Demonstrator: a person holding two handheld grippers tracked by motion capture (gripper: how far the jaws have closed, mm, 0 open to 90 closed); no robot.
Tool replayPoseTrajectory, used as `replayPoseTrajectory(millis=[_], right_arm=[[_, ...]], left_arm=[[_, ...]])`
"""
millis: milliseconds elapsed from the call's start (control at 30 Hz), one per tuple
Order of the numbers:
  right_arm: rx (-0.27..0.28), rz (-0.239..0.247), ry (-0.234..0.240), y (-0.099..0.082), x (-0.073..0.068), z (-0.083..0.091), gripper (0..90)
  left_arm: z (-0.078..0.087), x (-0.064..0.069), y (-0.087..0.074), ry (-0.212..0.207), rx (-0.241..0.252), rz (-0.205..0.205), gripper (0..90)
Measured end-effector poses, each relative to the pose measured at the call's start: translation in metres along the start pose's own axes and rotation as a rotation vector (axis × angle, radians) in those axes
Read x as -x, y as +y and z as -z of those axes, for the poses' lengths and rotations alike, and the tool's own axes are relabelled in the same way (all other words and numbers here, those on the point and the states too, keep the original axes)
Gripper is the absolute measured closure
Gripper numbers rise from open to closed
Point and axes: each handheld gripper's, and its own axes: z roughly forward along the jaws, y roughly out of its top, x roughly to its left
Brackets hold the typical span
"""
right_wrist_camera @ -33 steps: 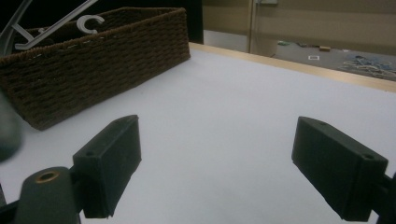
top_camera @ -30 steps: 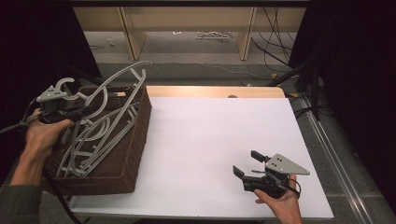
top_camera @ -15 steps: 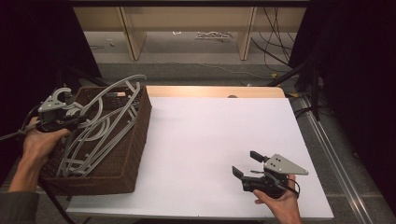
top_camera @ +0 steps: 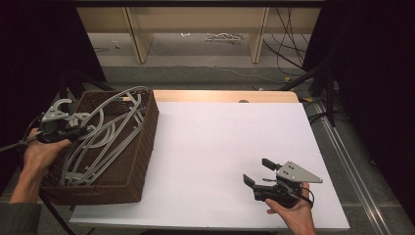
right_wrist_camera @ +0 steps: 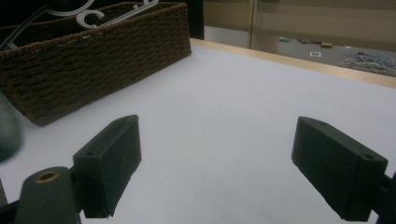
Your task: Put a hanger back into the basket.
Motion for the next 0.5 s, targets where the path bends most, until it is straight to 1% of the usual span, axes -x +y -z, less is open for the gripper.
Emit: replayPoseTrajectory(millis=[33,67,133,200,267,300,333,400,433,467,500], right_arm=[[-0.005,0.003,0.000,0.000,0.000,0.000,16.6],[-0.003,0.001,0.002,0.000,0.000,0.000,16.6],[-0.002,-0.003,0.000,0.000,0.000,0.000,16.6],[-0.002,0.001,0.001,0.000,0.000,0.000,16.6],[-0.009,0.000,0.002,-0.001,0.000,0.000,16.6],[-0.023,-0.005,-0.004,-0.001,0.000,0.001,16.6],[-0.020,-0.005,0.002,-0.001,0.000,0.000,16.6],[-0.019,0.003,0.006,0.000,0.000,0.000,16.7],[-0.027,0.005,-0.001,0.000,0.000,0.001,16.7],[-0.020,0.010,-0.004,-0.001,0.000,0.000,16.7],[-0.029,-0.003,-0.001,0.000,0.000,0.001,16.7]], left_arm=[[-0.001,0.000,0.000,0.001,-0.007,-0.007,82.1],[-0.003,0.001,0.001,0.011,-0.015,-0.015,82.2],[-0.006,0.003,0.001,0.018,-0.027,-0.016,82.1],[-0.007,0.005,0.001,0.029,-0.030,-0.039,82.1],[-0.008,0.007,0.000,0.048,-0.054,-0.079,82.1],[-0.009,0.007,-0.001,0.043,-0.059,-0.084,82.1],[-0.011,0.008,-0.002,0.047,-0.064,-0.085,82.1],[-0.014,0.008,-0.002,0.039,-0.075,-0.087,82.1],[-0.016,0.009,-0.002,0.036,-0.079,-0.084,82.1],[-0.018,0.010,-0.002,0.033,-0.083,-0.087,82.0],[-0.020,0.012,-0.002,0.033,-0.089,-0.095,82.0]])
